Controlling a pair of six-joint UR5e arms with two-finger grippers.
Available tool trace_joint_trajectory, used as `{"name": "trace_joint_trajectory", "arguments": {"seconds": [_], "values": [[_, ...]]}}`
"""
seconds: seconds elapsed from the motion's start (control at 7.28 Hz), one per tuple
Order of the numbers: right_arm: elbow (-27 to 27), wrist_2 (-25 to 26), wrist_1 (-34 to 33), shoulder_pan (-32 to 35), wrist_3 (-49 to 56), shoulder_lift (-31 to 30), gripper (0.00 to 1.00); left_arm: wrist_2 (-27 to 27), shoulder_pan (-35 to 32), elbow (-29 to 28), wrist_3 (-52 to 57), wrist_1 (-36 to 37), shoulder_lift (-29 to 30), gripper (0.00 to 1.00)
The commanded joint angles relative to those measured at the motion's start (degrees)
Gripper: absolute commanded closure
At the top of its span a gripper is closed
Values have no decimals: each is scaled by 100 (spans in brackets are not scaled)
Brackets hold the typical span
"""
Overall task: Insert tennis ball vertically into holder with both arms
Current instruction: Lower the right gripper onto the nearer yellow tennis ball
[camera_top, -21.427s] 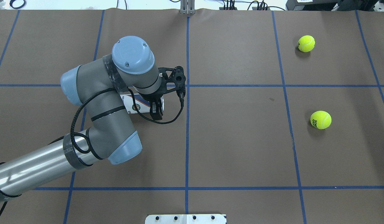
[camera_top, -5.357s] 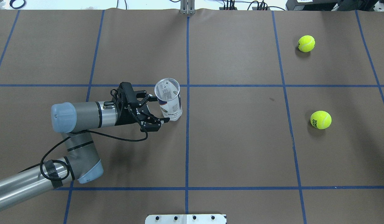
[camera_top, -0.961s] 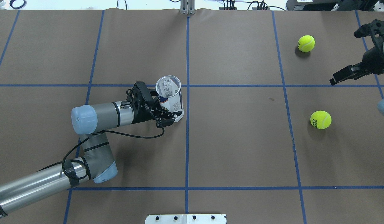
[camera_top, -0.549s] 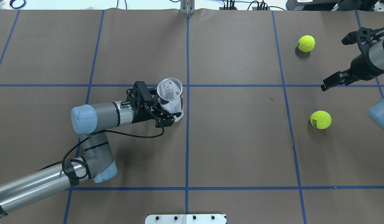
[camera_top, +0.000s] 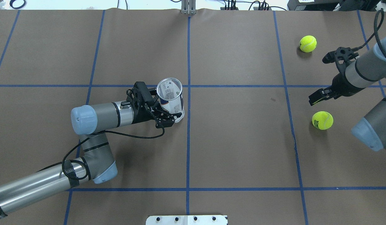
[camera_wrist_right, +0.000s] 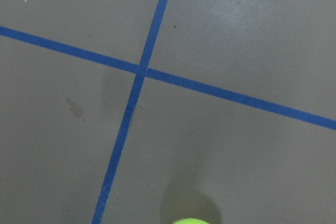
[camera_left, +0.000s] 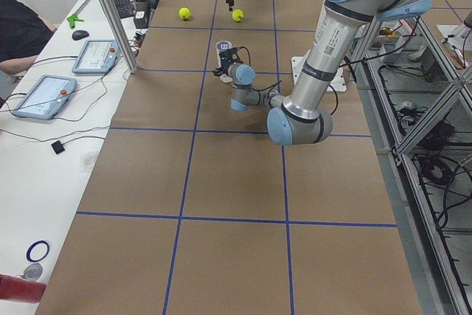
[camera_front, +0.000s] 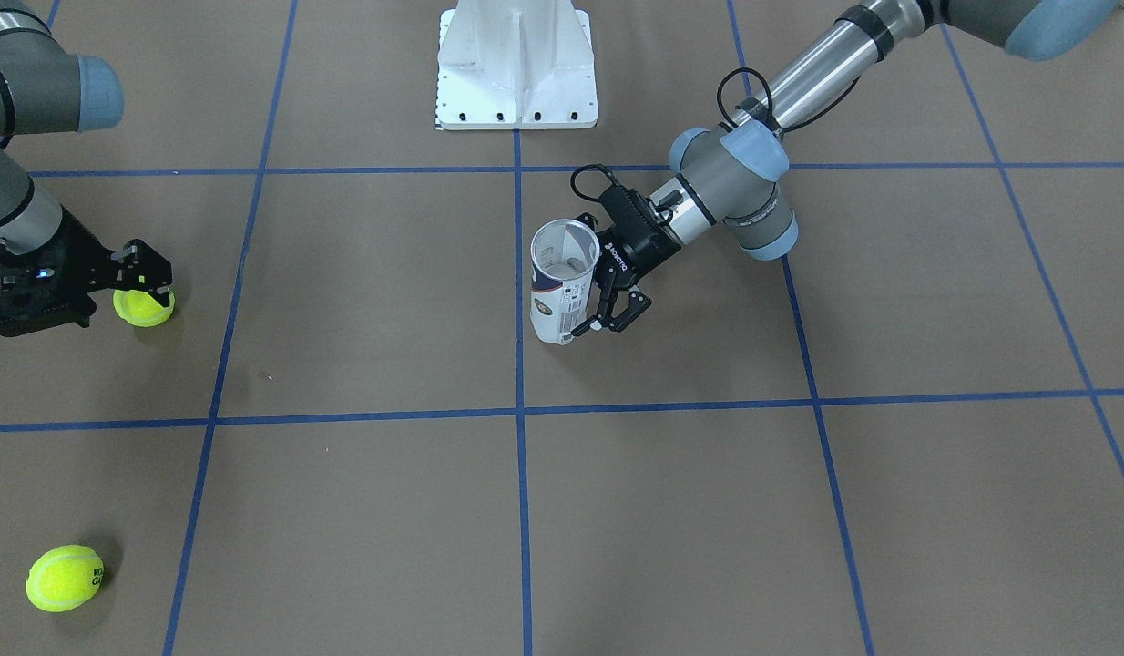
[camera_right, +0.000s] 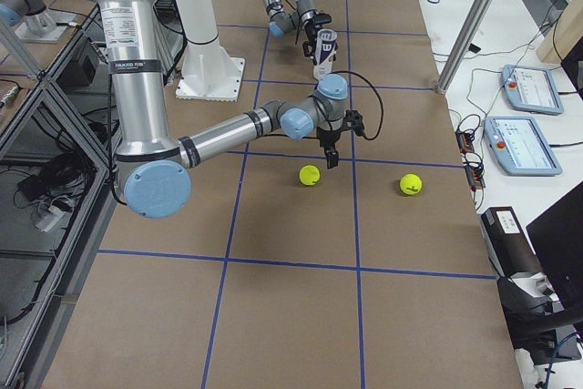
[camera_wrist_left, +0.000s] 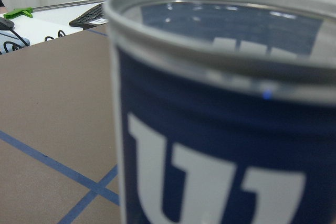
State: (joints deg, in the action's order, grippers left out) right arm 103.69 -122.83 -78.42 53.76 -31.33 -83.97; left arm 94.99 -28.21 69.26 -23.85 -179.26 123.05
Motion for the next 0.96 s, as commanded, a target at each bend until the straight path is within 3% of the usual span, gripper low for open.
{"name": "trace_joint_trajectory", "arguments": {"seconds": [0.0, 0.82], "values": [[-50, 58, -7, -85, -14, -118, 1, 2, 0, 0, 3, 6, 0, 1], [-455, 58, -33, -366, -5, -84, 1, -7, 0, -18, 3, -3, -18, 1]]}}
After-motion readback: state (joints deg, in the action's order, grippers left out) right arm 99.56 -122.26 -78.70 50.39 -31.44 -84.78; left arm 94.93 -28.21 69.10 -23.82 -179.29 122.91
